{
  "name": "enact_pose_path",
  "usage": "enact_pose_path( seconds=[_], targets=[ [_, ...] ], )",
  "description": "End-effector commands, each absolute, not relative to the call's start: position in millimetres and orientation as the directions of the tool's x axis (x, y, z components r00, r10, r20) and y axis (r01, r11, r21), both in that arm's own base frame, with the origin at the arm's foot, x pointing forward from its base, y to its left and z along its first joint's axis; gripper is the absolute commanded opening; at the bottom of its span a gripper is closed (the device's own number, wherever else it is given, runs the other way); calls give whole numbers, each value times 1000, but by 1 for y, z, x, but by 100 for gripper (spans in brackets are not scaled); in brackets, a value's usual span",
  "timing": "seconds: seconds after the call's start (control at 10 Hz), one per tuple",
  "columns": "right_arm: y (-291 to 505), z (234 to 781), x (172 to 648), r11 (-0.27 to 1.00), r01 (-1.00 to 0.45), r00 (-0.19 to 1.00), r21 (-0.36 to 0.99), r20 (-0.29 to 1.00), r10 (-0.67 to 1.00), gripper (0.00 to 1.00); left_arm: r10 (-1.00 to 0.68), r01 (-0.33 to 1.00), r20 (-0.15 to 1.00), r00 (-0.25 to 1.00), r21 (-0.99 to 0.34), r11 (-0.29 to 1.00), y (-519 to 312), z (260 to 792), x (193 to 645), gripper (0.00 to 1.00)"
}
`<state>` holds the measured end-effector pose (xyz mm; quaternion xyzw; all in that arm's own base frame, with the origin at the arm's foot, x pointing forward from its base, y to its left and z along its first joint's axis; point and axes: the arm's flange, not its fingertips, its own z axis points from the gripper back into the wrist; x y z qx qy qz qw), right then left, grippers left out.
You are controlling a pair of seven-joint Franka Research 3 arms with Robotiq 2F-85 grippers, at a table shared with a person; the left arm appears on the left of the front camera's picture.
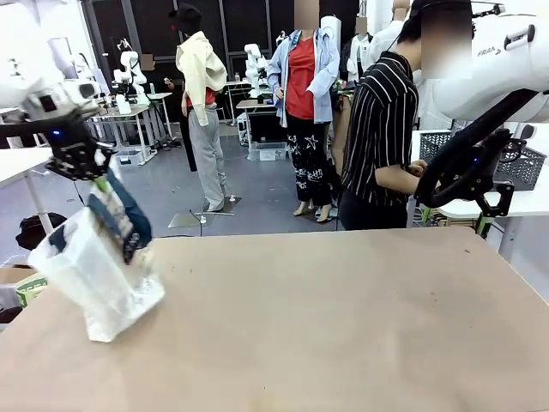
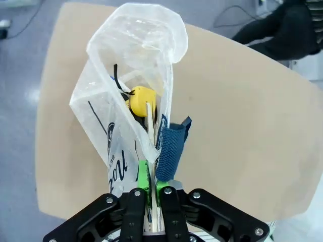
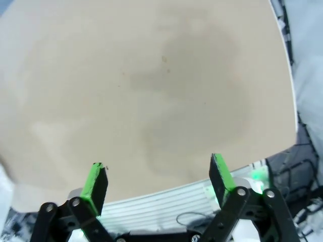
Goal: Transfer purchased items from the store into the shopping bag.
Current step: Move the Reusable shopping bag to the right side of the table.
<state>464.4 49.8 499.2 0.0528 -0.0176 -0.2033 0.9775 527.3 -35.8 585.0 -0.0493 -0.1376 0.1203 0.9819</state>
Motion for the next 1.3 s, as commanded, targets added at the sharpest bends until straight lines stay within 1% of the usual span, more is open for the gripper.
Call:
enact_pose_path(
  seconds=[0.0, 0.3, 0.5, 0.6, 0.8, 1.0, 1.1, 1.2],
  targets=[
    [50, 499, 466, 917, 384, 922, 111, 18, -388, 100, 352, -333, 204, 913, -124, 935, -3, 599, 533, 0],
    [50, 499, 466, 917, 384, 922, 111, 18, -388, 100, 401, -379, 132, 907, -160, 911, 53, 594, 540, 0],
    [50, 499, 466, 917, 384, 922, 111, 18, -388, 100, 378, -368, 89, 922, -112, 923, 67, 587, 549, 0],
    [50, 499, 466, 917, 384, 922, 111, 18, -388, 100, 374, -366, 80, 924, -99, 926, 66, 583, 554, 7],
    [50, 499, 466, 917, 384, 922, 111, 18, -388, 100, 402, -393, 119, 908, -94, 915, 66, 587, 556, 45],
    [50, 499, 466, 917, 384, 922, 111, 18, -388, 100, 430, -410, 176, 885, -141, 901, 64, 605, 548, 83],
    [50, 499, 466, 917, 384, 922, 111, 18, -388, 100, 427, -403, 206, 881, -148, 903, 60, 613, 543, 100],
    [50, 499, 466, 917, 384, 922, 111, 18, -388, 100, 415, -388, 232, 879, -154, 908, 51, 625, 535, 100]
  ],
)
